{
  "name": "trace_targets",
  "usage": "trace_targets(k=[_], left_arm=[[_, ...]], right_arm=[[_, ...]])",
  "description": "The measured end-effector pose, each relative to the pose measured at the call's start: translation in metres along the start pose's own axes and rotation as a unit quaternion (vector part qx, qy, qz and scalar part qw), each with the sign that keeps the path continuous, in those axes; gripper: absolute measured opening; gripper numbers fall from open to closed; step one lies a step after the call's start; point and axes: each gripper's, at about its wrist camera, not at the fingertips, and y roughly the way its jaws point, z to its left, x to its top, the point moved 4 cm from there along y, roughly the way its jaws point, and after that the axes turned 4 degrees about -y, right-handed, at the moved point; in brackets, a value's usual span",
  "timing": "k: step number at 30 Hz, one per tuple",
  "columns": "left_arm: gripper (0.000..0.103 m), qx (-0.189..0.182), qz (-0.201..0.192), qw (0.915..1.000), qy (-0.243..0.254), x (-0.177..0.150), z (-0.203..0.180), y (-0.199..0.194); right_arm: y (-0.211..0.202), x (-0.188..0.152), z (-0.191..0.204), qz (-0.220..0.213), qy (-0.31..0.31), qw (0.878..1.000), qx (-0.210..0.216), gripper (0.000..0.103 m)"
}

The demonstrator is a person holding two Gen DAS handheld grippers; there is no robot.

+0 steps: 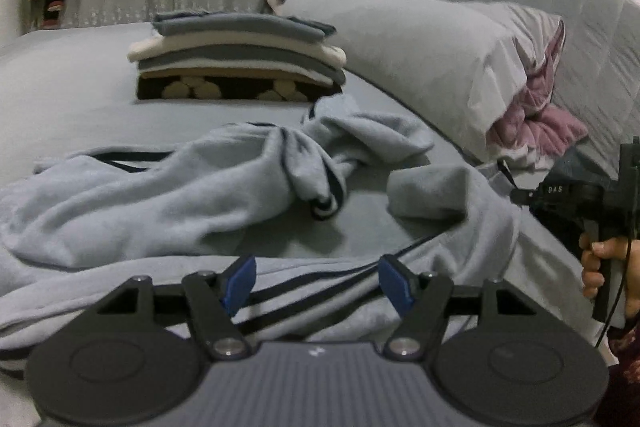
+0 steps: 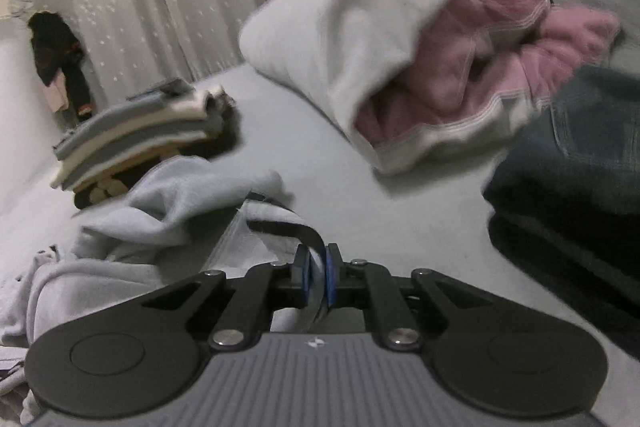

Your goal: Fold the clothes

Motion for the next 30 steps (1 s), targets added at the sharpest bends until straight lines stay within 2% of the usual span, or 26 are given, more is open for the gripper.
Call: trace_targets(k=[4,7,11,14,17,20,22,23,27,30], left_arm=[[0.069,-0.009,0.016,0.9998,-0.005,-0.003,-0.015,0.021],[0.069,-0.035,0.018,0.9991,-0.012,-0.003,-0.030,0.033],[0.069,-0.094,0.017,0.9950,-0.029,0.002,-0.053,0.049],[0.069,-0.123,0.020,0.9911,-0.047,0.006,-0.066,0.064],[0.067,-0.159,0.020,0.9833,-0.086,0.009,-0.074,0.076],[0.067,-0.218,0.033,0.9671,-0.127,0.008,-0.086,0.085],[0.067,-0.256,0.046,0.9564,-0.134,0.003,-0.099,0.088],[0.067,-0.268,0.051,0.9536,-0.128,-0.001,-0.107,0.088],[0.068,-0.257,0.073,0.9600,-0.083,-0.022,-0.132,0.092],[0.068,-0.249,0.089,0.9612,-0.079,-0.037,-0.137,0.093]], right_arm=[[0.006,-0.011,-0.018,0.028,0.044,0.998,0.025,0.022],[-0.001,-0.011,-0.019,0.026,0.041,0.998,0.039,0.039],[-0.011,-0.006,-0.018,0.010,0.024,0.999,0.042,0.044],[-0.015,-0.004,-0.022,0.006,0.037,0.998,0.054,0.045],[-0.017,-0.002,-0.027,0.008,0.058,0.996,0.074,0.045],[-0.018,-0.001,-0.029,0.013,0.072,0.993,0.094,0.046],[-0.019,-0.001,-0.029,0.019,0.078,0.990,0.113,0.046],[-0.019,-0.001,-0.029,0.022,0.080,0.989,0.123,0.047],[-0.022,-0.002,-0.029,0.030,0.082,0.985,0.146,0.048],[-0.024,-0.004,-0.027,0.035,0.073,0.985,0.151,0.050]])
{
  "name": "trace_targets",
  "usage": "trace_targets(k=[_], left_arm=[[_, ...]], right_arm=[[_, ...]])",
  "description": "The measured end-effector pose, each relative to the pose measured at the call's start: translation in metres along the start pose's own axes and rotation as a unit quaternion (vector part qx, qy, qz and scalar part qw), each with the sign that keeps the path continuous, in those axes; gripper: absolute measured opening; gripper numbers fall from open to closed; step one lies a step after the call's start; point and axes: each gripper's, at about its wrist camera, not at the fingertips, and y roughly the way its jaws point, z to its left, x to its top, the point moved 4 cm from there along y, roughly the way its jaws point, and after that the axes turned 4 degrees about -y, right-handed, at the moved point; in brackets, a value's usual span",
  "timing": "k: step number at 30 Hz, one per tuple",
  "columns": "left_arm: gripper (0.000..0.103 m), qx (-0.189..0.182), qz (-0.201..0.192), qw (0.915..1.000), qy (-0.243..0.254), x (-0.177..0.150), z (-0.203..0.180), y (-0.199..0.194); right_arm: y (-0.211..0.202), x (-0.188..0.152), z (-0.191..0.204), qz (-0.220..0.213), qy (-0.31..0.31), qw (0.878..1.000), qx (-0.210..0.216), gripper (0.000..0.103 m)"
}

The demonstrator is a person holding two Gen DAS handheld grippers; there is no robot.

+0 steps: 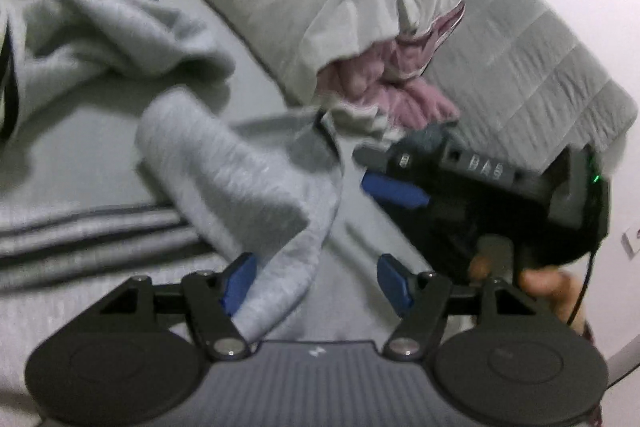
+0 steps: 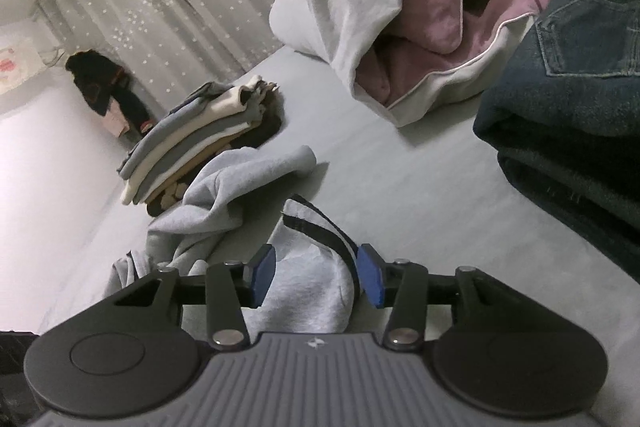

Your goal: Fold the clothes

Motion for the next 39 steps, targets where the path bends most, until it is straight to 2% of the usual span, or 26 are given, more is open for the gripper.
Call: trace_targets(k=[3,8,14,17,19,21,23,26,29,30,31,36,39], left_arm=[[0.068,0.001,-0.006,1.0000,-0.005,-0.006,0.001,-0.008],[0.069,0.021,-0.068,0.9971,-0.028,0.014,0.006,-0.030],[0.067,0.061,-0.094,0.9925,-0.049,0.038,0.013,-0.014],[0.045,0.058,-0.084,0.9937,-0.047,0.037,0.007,-0.001],[0.025,0.041,-0.067,0.9965,-0.030,0.031,-0.001,0.005],[0.022,0.020,-0.047,0.9987,0.004,0.023,-0.012,0.008],[0.022,0.008,-0.022,0.9986,0.048,0.010,-0.023,0.011],[0.022,0.000,0.025,0.9941,0.106,-0.012,-0.035,0.018],[0.027,0.000,0.056,0.9907,0.124,-0.030,-0.035,0.023],[0.032,0.000,0.063,0.9899,0.127,-0.035,-0.034,0.024],[0.038,-0.001,0.067,0.9895,0.128,-0.040,-0.034,0.024],[0.049,-0.006,0.056,0.9916,0.117,-0.044,-0.029,0.004],[0.060,0.007,0.032,0.9926,0.117,-0.038,-0.022,-0.018]], right_arm=[[-0.001,-0.001,0.001,0.004,-0.005,1.000,0.002,0.052],[-0.003,0.002,0.001,0.000,0.001,1.000,0.002,0.053],[-0.005,0.005,0.004,-0.006,0.011,1.000,0.010,0.054],[-0.002,0.003,0.007,-0.002,0.005,1.000,0.007,0.054],[-0.002,0.003,0.007,-0.001,0.000,1.000,0.003,0.054],[-0.002,0.004,0.004,-0.001,0.001,1.000,-0.001,0.054],[-0.003,0.005,0.000,-0.002,0.006,1.000,-0.006,0.054],[-0.005,0.007,-0.007,-0.007,0.013,1.000,-0.012,0.054],[-0.008,0.010,-0.012,-0.013,0.019,1.000,-0.018,0.055],[-0.009,0.010,-0.014,-0.014,0.021,0.999,-0.020,0.055],[-0.010,0.011,-0.016,-0.015,0.024,0.999,-0.021,0.055],[-0.013,0.015,-0.026,-0.022,0.038,0.999,-0.027,0.055],[-0.012,0.015,-0.030,-0.021,0.041,0.999,-0.028,0.055]])
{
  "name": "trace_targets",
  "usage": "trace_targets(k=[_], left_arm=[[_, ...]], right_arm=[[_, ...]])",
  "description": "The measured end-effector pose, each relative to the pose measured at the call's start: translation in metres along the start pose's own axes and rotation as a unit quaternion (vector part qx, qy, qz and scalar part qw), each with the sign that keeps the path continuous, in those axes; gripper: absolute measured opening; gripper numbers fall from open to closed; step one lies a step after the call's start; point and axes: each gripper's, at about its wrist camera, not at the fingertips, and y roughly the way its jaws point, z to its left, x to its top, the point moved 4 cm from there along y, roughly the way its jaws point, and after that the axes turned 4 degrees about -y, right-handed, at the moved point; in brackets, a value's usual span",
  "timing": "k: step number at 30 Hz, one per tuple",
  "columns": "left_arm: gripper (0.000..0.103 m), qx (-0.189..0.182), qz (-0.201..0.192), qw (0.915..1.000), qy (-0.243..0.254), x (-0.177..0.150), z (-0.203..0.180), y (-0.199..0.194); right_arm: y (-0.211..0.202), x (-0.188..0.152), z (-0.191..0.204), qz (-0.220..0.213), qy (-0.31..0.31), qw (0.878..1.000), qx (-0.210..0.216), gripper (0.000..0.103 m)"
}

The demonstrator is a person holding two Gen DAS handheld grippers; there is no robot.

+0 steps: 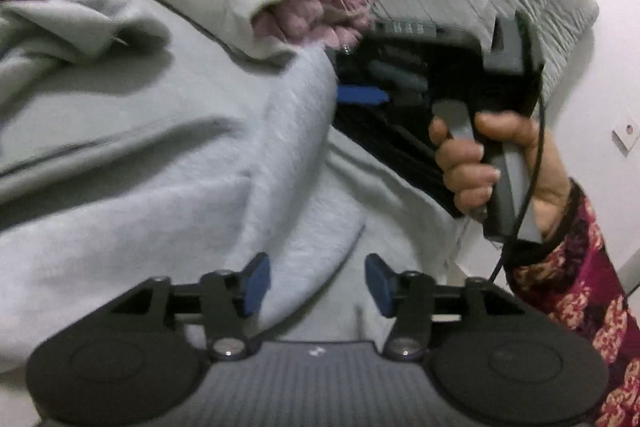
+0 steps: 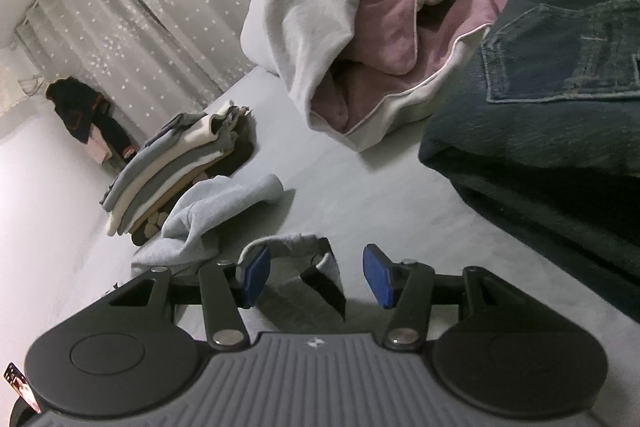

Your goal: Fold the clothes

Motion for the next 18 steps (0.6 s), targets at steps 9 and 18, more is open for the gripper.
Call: trace_targets(k=[9,18], left_arm=[[0.064,0.148,-0.048,0.9863,0.056,0.035,0.043,-0.043],[0.064,0.187,-0.006,0.9783,0.088,0.047,0.070,-0.014]], right_arm=[[0.004,0.003,-0.002,0.003,0.014,1.000,0.004,0.055],[0.010,0.015,-0.011,-0.002,0.043,0.999,0.007,0.056]])
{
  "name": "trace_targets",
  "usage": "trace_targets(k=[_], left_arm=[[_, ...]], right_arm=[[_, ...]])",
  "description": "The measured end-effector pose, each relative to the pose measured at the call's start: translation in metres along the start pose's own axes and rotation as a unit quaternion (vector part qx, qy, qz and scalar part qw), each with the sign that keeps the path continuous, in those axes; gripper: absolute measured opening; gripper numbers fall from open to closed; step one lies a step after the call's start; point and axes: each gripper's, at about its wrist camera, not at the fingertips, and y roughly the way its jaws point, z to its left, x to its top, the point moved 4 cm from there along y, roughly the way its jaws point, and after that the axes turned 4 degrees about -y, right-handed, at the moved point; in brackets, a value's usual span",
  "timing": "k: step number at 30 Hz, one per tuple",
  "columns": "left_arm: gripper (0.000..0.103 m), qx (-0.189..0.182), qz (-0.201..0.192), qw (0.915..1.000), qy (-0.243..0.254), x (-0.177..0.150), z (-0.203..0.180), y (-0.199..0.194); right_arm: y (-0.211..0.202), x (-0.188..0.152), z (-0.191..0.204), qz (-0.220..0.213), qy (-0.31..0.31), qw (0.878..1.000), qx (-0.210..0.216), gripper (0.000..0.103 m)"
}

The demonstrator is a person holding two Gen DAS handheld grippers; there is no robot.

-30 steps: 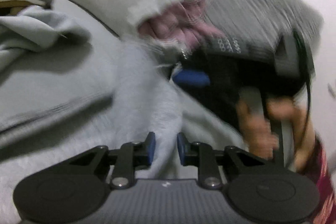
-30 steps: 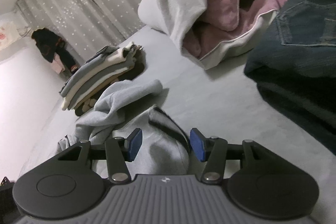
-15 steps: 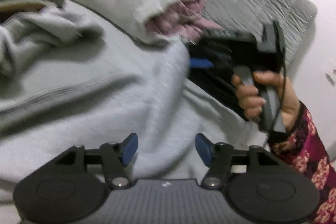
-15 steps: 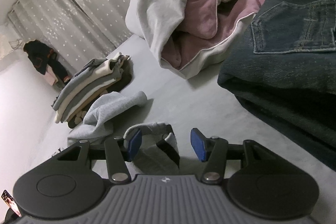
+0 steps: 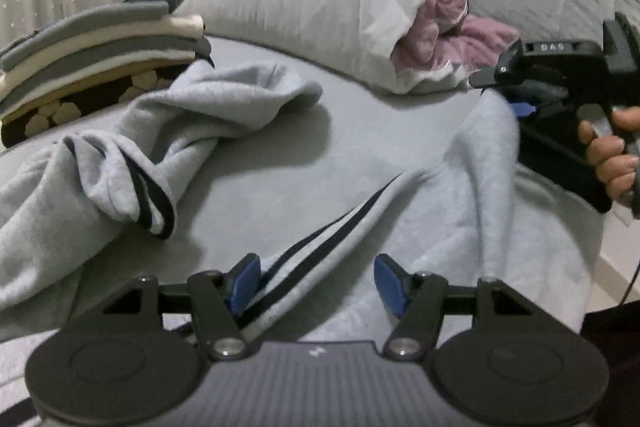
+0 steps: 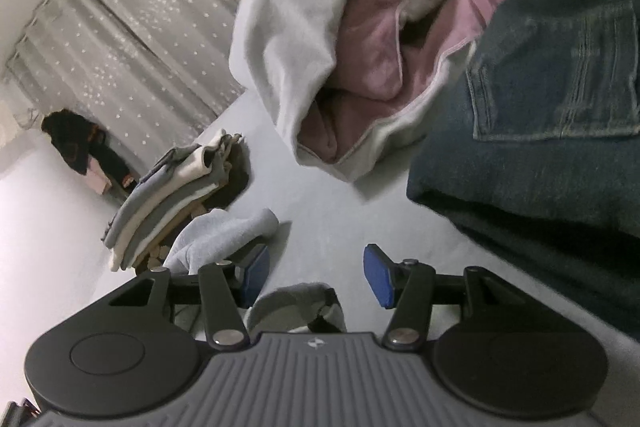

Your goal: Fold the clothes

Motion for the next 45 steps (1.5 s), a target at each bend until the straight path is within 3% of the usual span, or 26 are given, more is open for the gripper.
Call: trace_targets(k=[5,8,10,12,13,15,22,29,32,34,36,40,45], left_arm=[[0.061,0.004,0.011,0.9999,0.002,-0.003,0.004,0.010],[0.040,0.013,0.007,0.9999,-0.008,-0.003,0.011,0.013],[0.019,0.020,0.002,0.9996,-0.018,-0.003,0.018,0.014],[0.012,0.020,-0.007,0.9991,-0.036,-0.002,0.027,0.012],[0.010,0.016,-0.014,0.9986,-0.048,-0.001,0.031,0.010],[0.007,0.014,-0.032,0.9973,-0.065,0.003,0.036,0.005],[0.006,0.025,-0.103,0.9915,-0.075,0.036,0.049,-0.026],[0.006,0.044,-0.163,0.9826,-0.078,0.082,0.066,-0.064],[0.006,0.040,-0.170,0.9813,-0.080,0.091,0.070,-0.077],[0.006,0.031,-0.165,0.9824,-0.082,0.087,0.070,-0.081],[0.006,0.016,-0.155,0.9840,-0.085,0.076,0.066,-0.081],[0.006,-0.010,-0.130,0.9868,-0.096,0.048,0.050,-0.074],[0.006,-0.029,-0.091,0.9917,-0.086,0.014,0.019,-0.069]], right_arm=[[0.023,-0.017,0.000,0.073,-0.020,0.997,-0.010,0.058],[0.034,-0.031,0.001,0.105,-0.059,0.992,-0.033,0.058],[0.041,-0.039,0.002,0.120,-0.089,0.988,-0.047,0.057],[0.043,-0.042,0.008,0.118,-0.121,0.984,-0.053,0.045],[0.044,-0.043,0.012,0.115,-0.133,0.983,-0.057,0.028],[0.046,-0.043,0.021,0.103,-0.162,0.979,-0.069,0.020],[0.046,-0.022,0.062,-0.006,-0.224,0.970,-0.095,0.014],[0.031,0.011,0.106,-0.145,-0.216,0.964,-0.053,0.014],[0.023,0.018,0.126,-0.194,-0.233,0.952,-0.036,0.014],[0.020,0.017,0.131,-0.202,-0.248,0.947,-0.035,0.014],[0.020,0.017,0.127,-0.192,-0.247,0.949,-0.033,0.014],[0.013,0.013,0.106,-0.159,-0.244,0.956,-0.033,0.014],[-0.014,-0.013,0.081,-0.125,-0.273,0.953,-0.039,0.014]])
